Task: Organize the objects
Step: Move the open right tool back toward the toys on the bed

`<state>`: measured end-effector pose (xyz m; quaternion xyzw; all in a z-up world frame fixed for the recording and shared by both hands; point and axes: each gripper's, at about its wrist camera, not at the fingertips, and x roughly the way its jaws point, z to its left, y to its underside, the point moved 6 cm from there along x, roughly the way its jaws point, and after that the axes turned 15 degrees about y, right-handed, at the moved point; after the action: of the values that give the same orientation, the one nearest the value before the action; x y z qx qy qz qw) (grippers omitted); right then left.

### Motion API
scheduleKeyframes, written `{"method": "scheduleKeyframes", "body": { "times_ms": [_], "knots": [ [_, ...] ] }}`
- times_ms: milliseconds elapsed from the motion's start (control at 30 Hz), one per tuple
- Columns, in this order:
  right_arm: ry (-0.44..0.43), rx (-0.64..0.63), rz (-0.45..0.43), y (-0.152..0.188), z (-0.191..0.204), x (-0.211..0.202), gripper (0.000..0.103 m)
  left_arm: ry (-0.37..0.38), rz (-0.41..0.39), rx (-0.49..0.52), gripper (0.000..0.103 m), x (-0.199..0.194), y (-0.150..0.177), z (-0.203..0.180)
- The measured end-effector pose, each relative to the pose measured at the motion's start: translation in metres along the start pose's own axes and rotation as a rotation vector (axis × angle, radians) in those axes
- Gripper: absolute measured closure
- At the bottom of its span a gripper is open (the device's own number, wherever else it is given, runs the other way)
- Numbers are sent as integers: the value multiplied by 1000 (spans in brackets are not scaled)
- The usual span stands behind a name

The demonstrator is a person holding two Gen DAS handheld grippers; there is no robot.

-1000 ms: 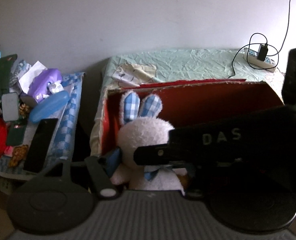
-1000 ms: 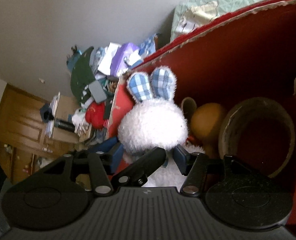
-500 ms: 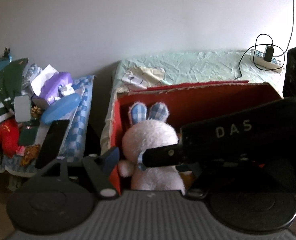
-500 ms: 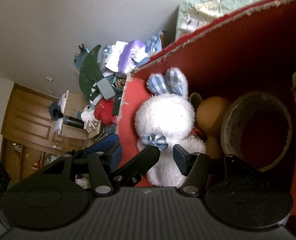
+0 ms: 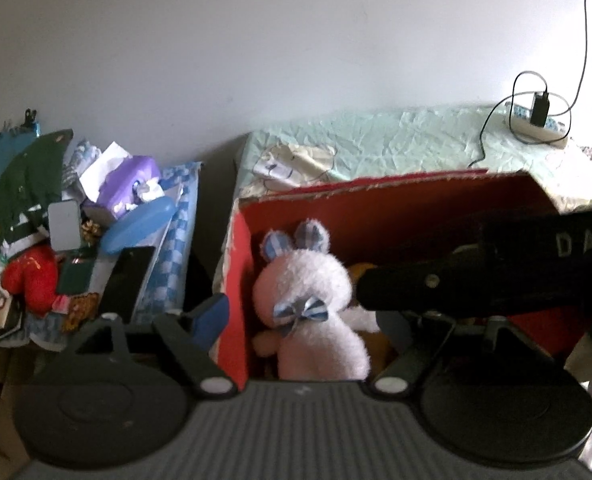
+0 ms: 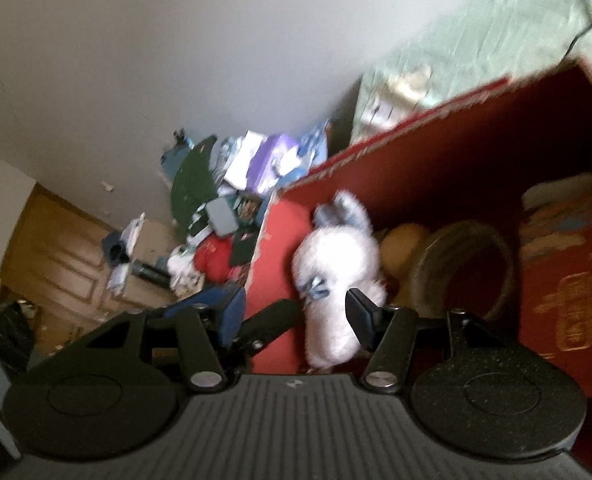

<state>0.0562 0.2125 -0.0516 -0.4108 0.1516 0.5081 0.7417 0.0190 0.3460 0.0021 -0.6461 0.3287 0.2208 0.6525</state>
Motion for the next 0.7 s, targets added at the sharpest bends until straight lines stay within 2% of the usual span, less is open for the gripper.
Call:
{"method": "scheduleKeyframes", "body": {
  "times_ms": [167,367,700],
  "knots": [
    [84,-35,-96,2,-10,-23,44,8,10,5,18,-3,-5,-17],
    [145,-37,-175,7,-28,-49,44,43,38,11,18,3,-4,-44],
    [137,-34,-230,3,-53,-88,44,41,65,60,16,4,-8,-96]
  ]
}}
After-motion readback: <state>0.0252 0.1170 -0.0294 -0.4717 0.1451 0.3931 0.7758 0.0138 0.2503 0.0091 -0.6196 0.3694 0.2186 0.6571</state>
